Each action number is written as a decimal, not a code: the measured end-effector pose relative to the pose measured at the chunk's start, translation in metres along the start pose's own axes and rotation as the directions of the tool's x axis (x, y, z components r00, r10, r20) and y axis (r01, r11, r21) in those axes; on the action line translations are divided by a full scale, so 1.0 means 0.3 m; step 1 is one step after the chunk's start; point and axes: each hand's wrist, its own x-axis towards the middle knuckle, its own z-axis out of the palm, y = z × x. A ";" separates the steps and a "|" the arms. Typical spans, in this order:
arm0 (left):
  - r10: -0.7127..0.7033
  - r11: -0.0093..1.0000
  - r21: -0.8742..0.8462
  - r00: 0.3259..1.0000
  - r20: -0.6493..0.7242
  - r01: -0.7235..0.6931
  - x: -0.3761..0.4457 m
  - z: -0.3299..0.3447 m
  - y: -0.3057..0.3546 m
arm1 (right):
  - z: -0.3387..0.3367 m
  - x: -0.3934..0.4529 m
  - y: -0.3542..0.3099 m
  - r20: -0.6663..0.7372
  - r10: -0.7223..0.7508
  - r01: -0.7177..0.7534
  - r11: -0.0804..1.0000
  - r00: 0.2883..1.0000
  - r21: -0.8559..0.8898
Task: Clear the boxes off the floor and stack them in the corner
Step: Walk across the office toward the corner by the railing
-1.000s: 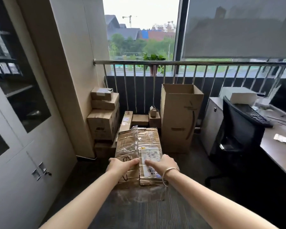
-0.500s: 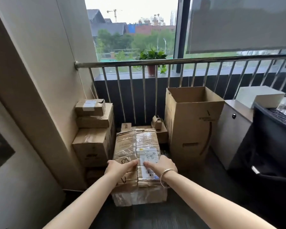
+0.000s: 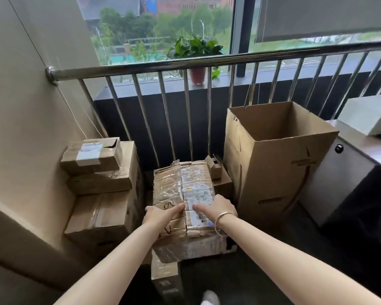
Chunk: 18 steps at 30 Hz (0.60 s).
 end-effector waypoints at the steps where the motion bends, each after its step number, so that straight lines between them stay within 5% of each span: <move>1: 0.000 1.000 -0.010 1.000 0.001 0.001 0.046 0.003 0.020 | -0.003 0.051 -0.017 0.005 -0.004 0.004 1.000 1.000 0.007; 18: -0.078 0.996 0.040 0.997 0.003 0.078 1.125 0.238 0.324 | 0.131 1.167 -0.214 0.037 0.121 -0.124 0.987 0.992 0.097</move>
